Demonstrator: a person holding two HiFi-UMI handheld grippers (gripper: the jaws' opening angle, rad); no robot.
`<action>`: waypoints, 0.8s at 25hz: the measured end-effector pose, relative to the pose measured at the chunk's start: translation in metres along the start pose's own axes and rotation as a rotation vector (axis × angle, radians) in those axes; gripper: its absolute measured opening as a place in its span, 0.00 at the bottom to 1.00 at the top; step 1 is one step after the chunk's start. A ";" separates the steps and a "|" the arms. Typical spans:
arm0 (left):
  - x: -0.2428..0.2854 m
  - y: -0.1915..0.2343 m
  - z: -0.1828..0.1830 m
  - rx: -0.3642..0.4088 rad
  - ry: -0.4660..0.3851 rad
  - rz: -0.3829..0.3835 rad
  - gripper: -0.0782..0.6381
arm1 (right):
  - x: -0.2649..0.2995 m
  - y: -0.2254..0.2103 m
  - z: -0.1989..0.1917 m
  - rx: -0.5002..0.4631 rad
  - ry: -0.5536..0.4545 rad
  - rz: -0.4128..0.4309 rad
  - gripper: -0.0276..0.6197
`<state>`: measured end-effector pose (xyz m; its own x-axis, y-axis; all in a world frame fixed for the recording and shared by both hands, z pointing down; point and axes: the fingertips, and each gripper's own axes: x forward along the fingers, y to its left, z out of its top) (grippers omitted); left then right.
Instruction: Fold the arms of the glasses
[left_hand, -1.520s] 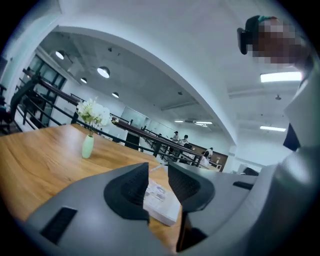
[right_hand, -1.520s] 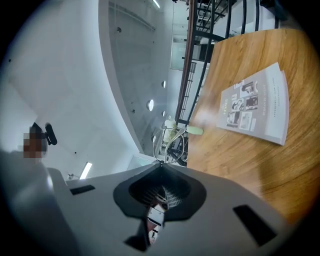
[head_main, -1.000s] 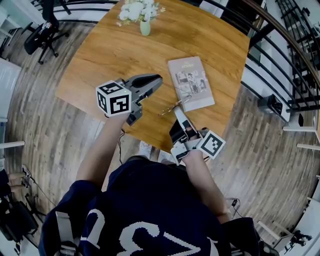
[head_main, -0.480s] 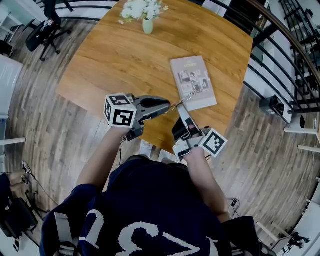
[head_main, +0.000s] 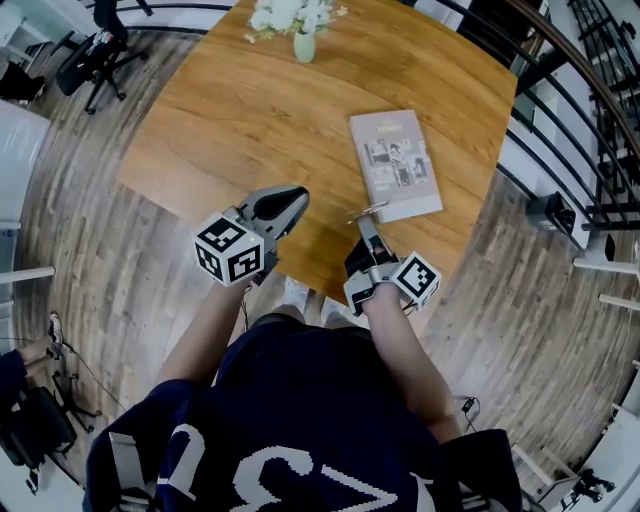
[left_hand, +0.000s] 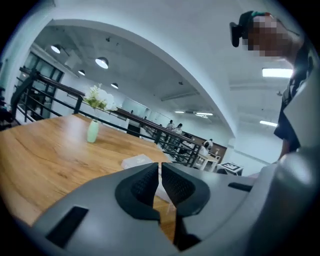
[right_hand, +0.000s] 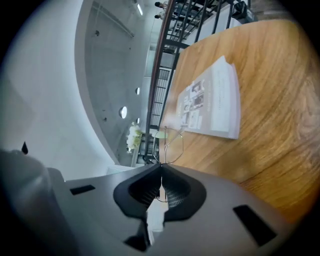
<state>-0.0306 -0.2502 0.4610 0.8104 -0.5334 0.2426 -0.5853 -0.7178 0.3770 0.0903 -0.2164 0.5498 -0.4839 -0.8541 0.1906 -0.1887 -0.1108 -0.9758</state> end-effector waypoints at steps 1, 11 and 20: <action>-0.005 0.005 -0.002 0.017 -0.010 0.050 0.15 | 0.002 -0.013 -0.002 0.020 -0.005 -0.034 0.09; -0.029 0.011 -0.019 0.052 -0.010 0.158 0.15 | 0.023 -0.080 -0.027 0.182 -0.048 -0.222 0.09; -0.045 0.014 -0.022 0.041 -0.030 0.188 0.15 | 0.042 -0.089 -0.016 0.194 -0.106 -0.237 0.09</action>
<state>-0.0743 -0.2264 0.4752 0.6860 -0.6724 0.2779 -0.7272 -0.6217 0.2908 0.0734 -0.2344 0.6465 -0.3524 -0.8402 0.4122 -0.1141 -0.3986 -0.9100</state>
